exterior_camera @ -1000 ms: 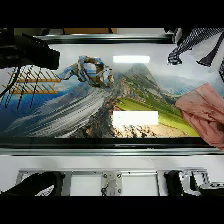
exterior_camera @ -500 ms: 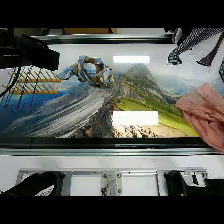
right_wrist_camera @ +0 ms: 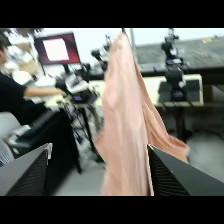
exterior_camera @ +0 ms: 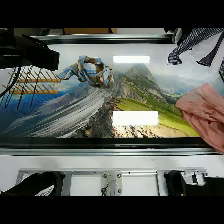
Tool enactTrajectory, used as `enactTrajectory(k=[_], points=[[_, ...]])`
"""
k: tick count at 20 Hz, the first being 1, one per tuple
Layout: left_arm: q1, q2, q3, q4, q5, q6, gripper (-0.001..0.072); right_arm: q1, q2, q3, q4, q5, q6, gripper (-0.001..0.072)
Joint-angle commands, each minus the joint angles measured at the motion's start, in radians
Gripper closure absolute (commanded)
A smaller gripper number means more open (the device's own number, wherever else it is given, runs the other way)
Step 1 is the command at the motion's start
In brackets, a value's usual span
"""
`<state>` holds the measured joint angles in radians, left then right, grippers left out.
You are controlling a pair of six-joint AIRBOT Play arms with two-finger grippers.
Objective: Fold the clothes and pants, and hang the long-sleeved shirts on hangers.
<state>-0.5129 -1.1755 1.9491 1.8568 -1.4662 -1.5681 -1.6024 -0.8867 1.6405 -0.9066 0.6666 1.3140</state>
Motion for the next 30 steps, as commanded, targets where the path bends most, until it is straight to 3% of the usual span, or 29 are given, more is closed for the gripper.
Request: enactTrajectory(k=[1, 4, 5, 7, 10, 13, 17, 24, 30], points=[[-0.001, 0.0, 0.0, 0.0, 0.002, 0.0, 0.0699, 0.014, 0.04, 0.001, 0.327, -0.115, -0.113, 0.0059], [0.0, 0.0, 0.0, 0.0, 0.003, 0.0, 0.0699, 0.093, 0.038, 0.001, 0.756, -0.029, -0.381, 0.0059], [0.0, -0.002, 0.0, 0.0, 0.007, -0.008, 0.0699, 0.144, 0.027, 0.001, 0.85, 0.058, -0.496, 0.0059], [0.013, -0.009, -0.001, -0.004, 0.01, -0.03, 0.0699, 0.278, -0.004, 0.0, 0.885, 0.249, -0.607, 0.0059], [0.09, -0.032, -0.001, -0.168, 0.01, -0.029, 0.0699, 0.555, -0.06, 0.0, 0.757, 0.469, -0.609, 0.0061], [0.179, -0.064, -0.001, -0.375, -0.002, -0.016, 0.0699, 0.892, -0.072, -0.023, 0.451, 0.575, -0.576, 0.0062], [0.196, -0.047, -0.118, -0.394, 0.022, -0.017, 0.0699, 1.36, -0.072, -0.127, 0.084, 0.658, -0.427, 0.0062], [0.197, 0.207, -0.745, -0.455, 0.29, -0.024, 0.0699, 1.889, -0.079, -0.435, 0.027, 0.505, -0.356, 0.0062], [0.197, 0.292, -0.865, -0.472, 0.311, -0.025, 0.0699, 1.985, -0.097, -0.478, 0.039, 0.5, -0.356, 0.0085]])
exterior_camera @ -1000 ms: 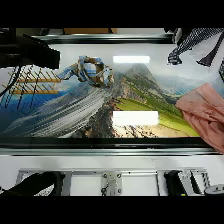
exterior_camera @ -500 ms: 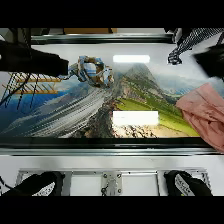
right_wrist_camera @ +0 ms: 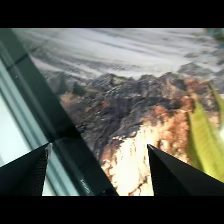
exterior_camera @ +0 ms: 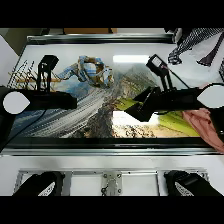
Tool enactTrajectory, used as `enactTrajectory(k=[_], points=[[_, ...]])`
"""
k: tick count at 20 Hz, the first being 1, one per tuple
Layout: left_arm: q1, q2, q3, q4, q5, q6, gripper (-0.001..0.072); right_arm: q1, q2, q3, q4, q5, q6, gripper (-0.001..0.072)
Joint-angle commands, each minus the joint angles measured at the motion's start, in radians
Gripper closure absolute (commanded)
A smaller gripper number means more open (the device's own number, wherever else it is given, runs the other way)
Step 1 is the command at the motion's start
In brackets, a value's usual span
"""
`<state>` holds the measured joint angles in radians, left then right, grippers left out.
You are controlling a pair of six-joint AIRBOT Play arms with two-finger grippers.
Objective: Fold the clothes and pants, and hang the long-sleeved shirts on hangers.
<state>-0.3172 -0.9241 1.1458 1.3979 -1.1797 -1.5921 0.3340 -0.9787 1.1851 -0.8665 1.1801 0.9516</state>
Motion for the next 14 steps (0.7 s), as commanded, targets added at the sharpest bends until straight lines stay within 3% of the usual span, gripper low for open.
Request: enactTrajectory(k=[1, 2, 3, 14], points=[[0.001, 0.053, -0.069, -0.014, 0.025, -0.001, 0.0699, 0.048, -0.005, -0.023, -0.001, -0.012, 0.007, 0.0281], [0.001, 0.06, -0.069, -0.014, 0.024, -0.001, 0.0699, 0.048, -0.005, -0.023, -0.001, -0.01, 0.006, 0.0525], [0.001, 0.069, -0.069, -0.014, 0.024, -0.001, 0.0699, 0.048, -0.005, -0.023, -0.002, -0.01, 0.007, 0.0709], [0.001, 0.088, -0.069, -0.014, 0.024, -0.002, 0.0699, 0.048, -0.01, -0.023, -0.001, -0.01, 0.006, 0.0698]])
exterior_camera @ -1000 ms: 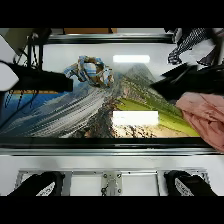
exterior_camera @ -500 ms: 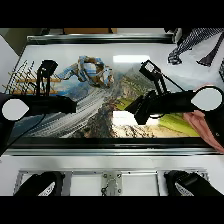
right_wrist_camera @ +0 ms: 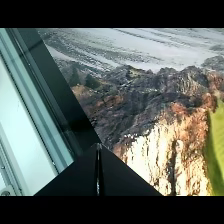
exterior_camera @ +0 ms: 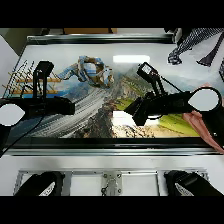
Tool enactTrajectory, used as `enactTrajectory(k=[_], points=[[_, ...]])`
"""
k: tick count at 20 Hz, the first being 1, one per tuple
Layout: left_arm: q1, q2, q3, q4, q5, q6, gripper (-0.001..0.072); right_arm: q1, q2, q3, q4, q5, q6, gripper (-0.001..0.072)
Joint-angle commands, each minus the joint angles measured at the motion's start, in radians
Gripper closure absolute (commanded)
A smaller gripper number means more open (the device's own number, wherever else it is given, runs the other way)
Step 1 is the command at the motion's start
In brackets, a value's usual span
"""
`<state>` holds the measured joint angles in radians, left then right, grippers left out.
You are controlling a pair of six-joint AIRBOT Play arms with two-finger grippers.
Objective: Fold the clothes and pants, and hang the long-sleeved shirts on hangers.
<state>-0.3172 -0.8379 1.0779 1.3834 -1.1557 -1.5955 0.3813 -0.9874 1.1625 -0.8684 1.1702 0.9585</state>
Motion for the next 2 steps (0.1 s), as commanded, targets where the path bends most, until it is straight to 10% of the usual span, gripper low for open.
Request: enactTrajectory(k=[1, 2], points=[[0.001, 0.002, -0.001, 0.001, 0.0, 0.002, 0.0699, 0.001, -0.001, 0.0, 0.001, 0.0, 0.0, 0.0698], [0.001, 0.002, -0.001, 0.001, 0.0, 0.002, 0.0699, 0.001, -0.001, 0.0, 0.001, 0.0, 0.0, 0.0698]])
